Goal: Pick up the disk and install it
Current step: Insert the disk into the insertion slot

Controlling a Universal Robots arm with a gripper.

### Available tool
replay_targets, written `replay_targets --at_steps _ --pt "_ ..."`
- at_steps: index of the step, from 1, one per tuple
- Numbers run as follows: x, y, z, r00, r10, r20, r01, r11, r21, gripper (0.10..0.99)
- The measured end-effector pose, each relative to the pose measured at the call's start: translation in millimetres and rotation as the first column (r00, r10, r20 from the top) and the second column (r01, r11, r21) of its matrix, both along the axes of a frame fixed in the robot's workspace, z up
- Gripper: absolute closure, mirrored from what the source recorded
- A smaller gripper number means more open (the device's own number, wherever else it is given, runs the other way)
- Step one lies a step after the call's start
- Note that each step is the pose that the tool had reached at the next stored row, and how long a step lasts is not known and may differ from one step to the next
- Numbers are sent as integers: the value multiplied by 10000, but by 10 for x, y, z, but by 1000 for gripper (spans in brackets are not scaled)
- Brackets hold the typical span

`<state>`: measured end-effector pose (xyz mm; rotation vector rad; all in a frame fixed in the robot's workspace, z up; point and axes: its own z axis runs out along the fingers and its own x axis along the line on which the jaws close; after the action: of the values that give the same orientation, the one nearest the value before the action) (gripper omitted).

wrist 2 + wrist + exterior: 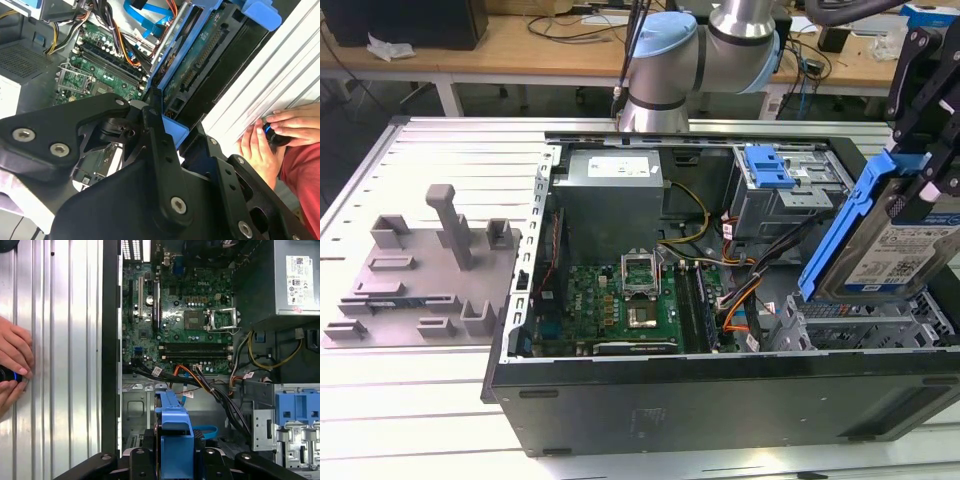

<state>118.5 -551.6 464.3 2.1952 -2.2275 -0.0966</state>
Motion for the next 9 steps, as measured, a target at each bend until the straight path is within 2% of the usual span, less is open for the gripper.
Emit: replay_targets --at_steps 9 --pt "10 -6 -40 10000 0 0 0 10000 0 718"
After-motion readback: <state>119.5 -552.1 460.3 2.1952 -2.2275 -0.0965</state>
